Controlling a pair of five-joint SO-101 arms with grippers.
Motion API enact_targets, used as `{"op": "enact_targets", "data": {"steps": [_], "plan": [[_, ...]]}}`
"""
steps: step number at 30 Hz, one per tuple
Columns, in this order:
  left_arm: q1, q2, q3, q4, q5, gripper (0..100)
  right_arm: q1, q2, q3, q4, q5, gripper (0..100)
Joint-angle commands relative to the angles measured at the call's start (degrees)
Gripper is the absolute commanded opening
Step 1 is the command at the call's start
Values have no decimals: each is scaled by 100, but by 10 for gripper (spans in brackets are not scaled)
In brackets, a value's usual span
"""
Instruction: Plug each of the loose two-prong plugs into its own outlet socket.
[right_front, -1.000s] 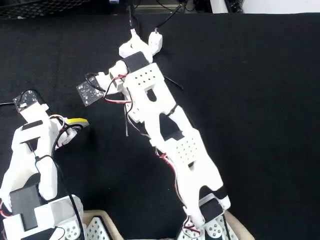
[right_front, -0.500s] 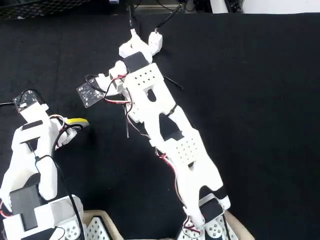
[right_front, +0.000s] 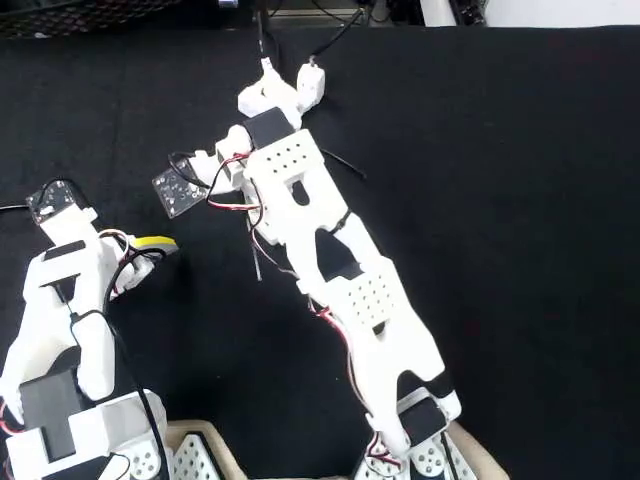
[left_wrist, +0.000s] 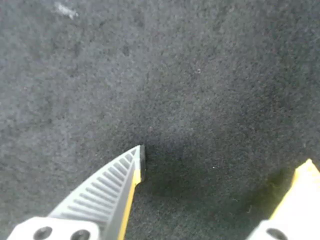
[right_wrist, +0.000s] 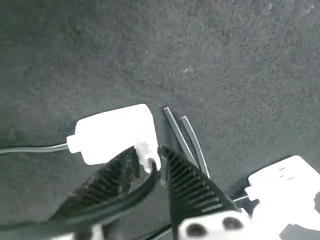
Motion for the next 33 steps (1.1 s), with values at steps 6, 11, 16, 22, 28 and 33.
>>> {"op": "enact_targets", "data": {"steps": [6, 11, 16, 22, 28, 33], "plan": [[48, -202, -48, -18, 26, 445, -18, 514, -92, 88, 35, 12], [48, -202, -48, -18, 26, 445, 105, 602, -251, -88, 35, 12], [48, -202, -48, -18, 26, 445, 378, 611, -295, -79, 35, 12], [48, -202, -48, -18, 35, 445, 580, 831, -233, -18, -62, 12], [48, -202, -48, -26, 44, 445, 457, 1051, -233, -35, -440, 12], [48, -202, -48, -26, 44, 445, 202, 1077, -233, -44, -870, 12]]}}
